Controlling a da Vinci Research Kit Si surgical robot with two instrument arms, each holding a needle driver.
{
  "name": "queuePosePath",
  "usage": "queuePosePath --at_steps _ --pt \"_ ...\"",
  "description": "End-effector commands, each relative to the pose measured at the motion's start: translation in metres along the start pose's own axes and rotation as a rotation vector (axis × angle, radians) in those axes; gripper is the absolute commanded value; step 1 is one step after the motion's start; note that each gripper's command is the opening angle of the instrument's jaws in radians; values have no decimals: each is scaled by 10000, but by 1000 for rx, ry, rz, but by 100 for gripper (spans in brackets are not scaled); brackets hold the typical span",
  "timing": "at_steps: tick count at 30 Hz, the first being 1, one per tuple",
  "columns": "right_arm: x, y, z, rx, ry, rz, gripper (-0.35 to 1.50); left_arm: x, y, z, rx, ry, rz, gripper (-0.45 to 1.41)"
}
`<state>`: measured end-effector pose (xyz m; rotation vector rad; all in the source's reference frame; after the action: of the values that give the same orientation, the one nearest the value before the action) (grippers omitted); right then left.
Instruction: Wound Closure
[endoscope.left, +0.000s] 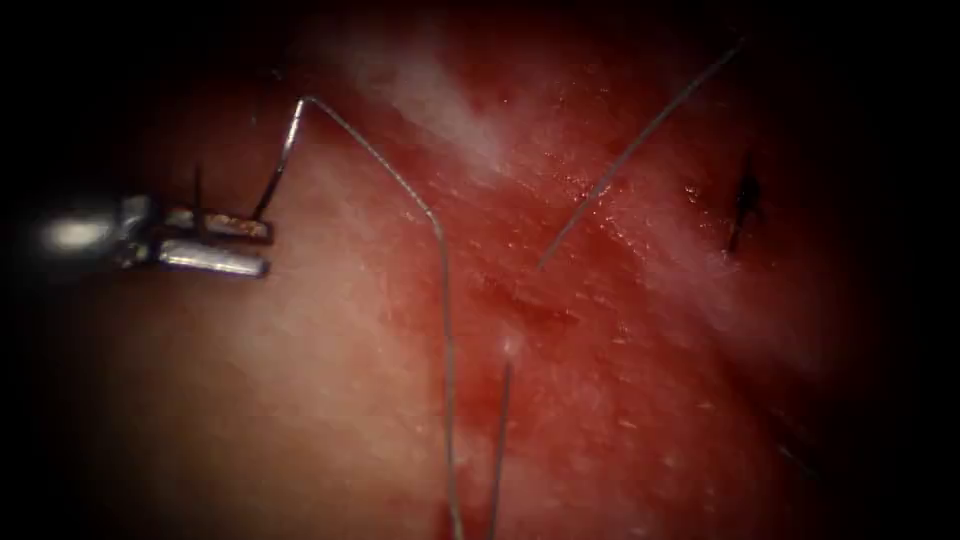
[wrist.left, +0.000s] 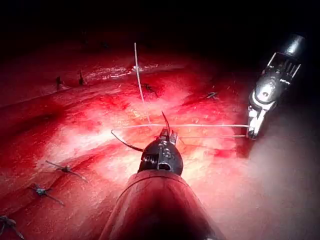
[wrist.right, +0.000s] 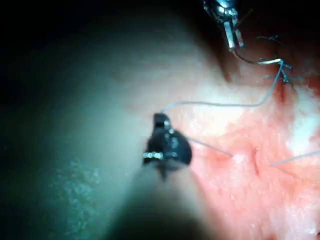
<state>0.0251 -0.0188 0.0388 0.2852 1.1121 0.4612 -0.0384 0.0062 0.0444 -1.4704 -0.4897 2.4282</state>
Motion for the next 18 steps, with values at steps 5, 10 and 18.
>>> queuePosePath --at_steps 5,10,18 --pt "24 -12 10 10 3 -24 -35 -3 -1 9 -3 2 2 -45" --pt "27 13 4 -8 27 -21 63 -4 -2 10 -2 2 3 -45" --pt "6 52 -19 -42 17 -28 94 -7 -7 10 -3 2 4 -45"
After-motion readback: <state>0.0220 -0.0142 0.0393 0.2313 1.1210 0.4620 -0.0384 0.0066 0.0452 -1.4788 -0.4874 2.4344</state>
